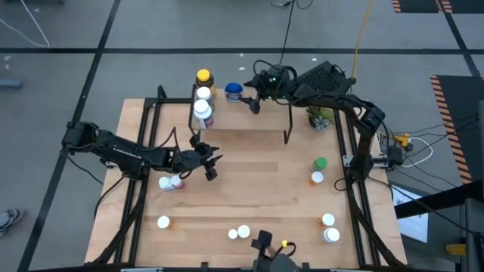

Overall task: Pick and place medicine bottles onto shelf by color
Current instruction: Put the blue medicine bottle on the shelf

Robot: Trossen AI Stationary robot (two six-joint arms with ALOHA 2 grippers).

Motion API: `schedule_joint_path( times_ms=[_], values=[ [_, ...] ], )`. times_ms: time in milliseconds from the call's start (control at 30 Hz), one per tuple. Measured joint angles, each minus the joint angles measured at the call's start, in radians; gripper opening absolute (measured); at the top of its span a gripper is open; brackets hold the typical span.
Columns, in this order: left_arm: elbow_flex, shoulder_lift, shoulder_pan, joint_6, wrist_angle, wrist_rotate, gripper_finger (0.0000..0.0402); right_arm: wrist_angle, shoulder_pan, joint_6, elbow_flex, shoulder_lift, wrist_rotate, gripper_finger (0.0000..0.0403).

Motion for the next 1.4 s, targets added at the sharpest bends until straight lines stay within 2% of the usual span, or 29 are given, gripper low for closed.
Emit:
schedule_joint_path(
  times_ms=[600,1400],
  values=[
    [0.000,0.000,0.005,0.030,0.017,-0.003,0.0166,0.109,0.001,0.055,0.000,0.038,-0.028,0.0217],
    [0.000,0.001,0.059,0.099,0.078,0.031,0.0166,0.168,0.026,0.074,-0.001,0.038,-0.019,0.0186]
  ],
)
